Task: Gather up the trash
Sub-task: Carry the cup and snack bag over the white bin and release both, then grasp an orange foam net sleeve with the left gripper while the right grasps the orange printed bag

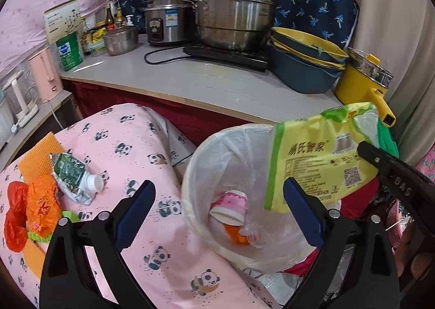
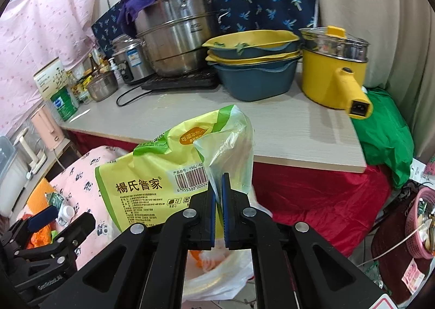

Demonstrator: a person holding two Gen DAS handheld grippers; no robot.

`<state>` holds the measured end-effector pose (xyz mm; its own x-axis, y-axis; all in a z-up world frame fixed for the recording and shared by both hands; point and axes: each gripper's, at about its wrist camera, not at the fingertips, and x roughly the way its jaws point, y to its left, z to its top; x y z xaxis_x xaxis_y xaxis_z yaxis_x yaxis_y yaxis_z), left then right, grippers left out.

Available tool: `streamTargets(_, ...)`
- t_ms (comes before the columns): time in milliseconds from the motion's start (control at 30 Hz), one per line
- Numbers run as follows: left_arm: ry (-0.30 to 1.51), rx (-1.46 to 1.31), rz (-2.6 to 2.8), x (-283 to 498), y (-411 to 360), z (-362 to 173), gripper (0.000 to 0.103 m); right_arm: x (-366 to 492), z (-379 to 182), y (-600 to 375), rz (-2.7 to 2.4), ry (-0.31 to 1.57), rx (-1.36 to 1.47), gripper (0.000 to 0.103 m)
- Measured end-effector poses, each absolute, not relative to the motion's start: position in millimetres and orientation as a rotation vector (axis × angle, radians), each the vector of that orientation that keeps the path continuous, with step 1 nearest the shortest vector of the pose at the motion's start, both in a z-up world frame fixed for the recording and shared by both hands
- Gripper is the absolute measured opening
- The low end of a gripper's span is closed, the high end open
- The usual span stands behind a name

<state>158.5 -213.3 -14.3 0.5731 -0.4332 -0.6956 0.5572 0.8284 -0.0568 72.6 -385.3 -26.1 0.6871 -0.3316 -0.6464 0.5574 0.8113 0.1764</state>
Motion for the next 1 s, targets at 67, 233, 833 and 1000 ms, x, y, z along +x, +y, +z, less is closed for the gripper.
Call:
streamTargets(67,0.768,0.164,-0.56,160.7,-204.4,-14.0,0.091,81.8,-29.9,-378.4,-0.493,0.658,0.365,0.012)
streamTargets(233,0.774,0.141,-0.495,164.9,-177.4,-14.6,0.091,91.4,-28.3,-357.8,-0.449,0.661,0.347,0.022)
streamTargets(833,0.807,0.0,-0.217,168.4,-33.5,-13.9,0.093,103.4,5.4,-276.6,-0.313,0.613,0.288,0.045)
streamTargets(1000,0.835,-0.03,-0.147,164.5,7.0,-23.6,0.093,112.1,2.8,-234.2,-0.225,0.642,0.248,0.045)
